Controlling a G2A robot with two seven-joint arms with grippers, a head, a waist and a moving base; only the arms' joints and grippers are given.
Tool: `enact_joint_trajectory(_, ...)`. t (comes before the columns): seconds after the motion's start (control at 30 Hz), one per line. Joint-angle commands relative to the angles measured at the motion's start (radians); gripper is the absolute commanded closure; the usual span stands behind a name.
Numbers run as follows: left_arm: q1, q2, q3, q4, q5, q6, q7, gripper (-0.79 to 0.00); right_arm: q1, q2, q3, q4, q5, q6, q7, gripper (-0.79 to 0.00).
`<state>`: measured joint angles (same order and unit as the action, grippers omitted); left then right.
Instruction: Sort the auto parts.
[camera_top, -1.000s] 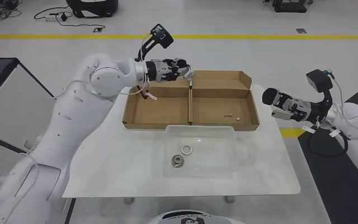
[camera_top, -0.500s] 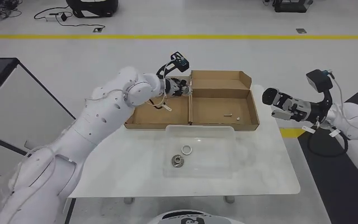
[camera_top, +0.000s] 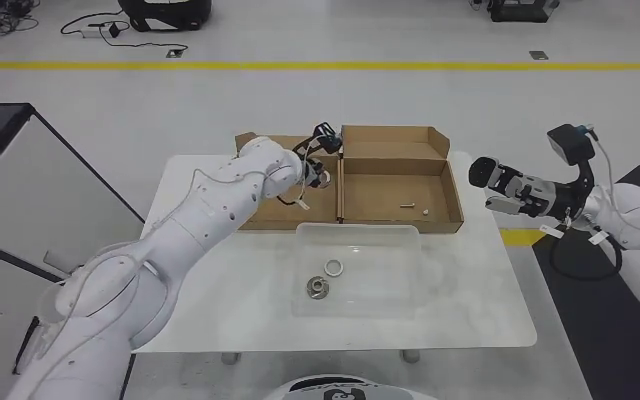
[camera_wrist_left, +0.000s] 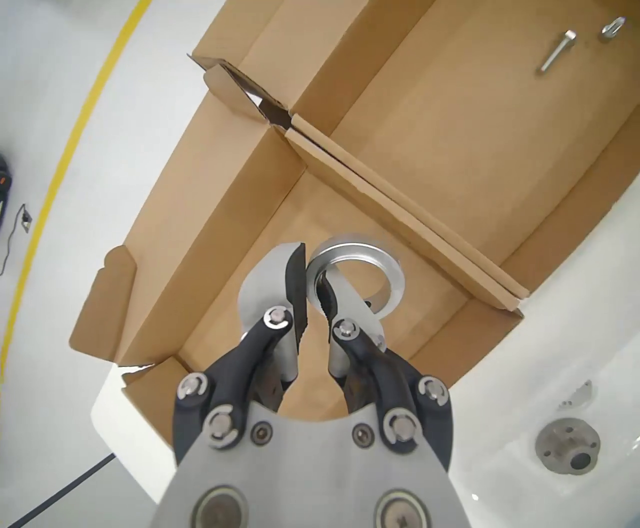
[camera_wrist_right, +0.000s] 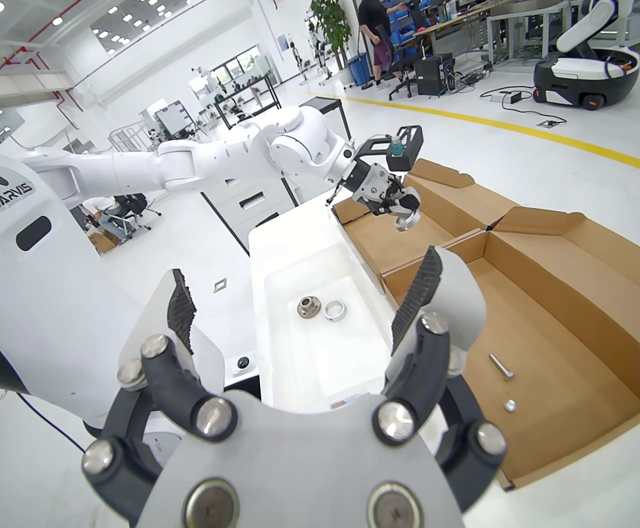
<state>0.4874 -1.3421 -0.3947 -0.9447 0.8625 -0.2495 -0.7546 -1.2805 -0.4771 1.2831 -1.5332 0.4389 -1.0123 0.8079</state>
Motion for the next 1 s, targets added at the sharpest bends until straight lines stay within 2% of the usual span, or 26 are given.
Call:
enact_joint_trajectory(0.0,-0.005,-0.022,0.016,0.045,0.009,0.008,0.001,0.000,0.000,0.000,0.000,0.000,0.000,0.000,0.000,-0.785)
enact_joint_trajectory(0.47,-0.029,-0.157,0.082,0.315,0.089,0.034,0.029,0.000,0.000,0.000,0.000,0.000,0.000,0.000,0.000,-0.785)
enact_joint_trajectory(0.97,-0.023,-0.264,0.104,0.486,0.130,0.003,0.033,0.000,0.000,0.000,0.000,0.000,0.000,0.000,0.000,-0.785)
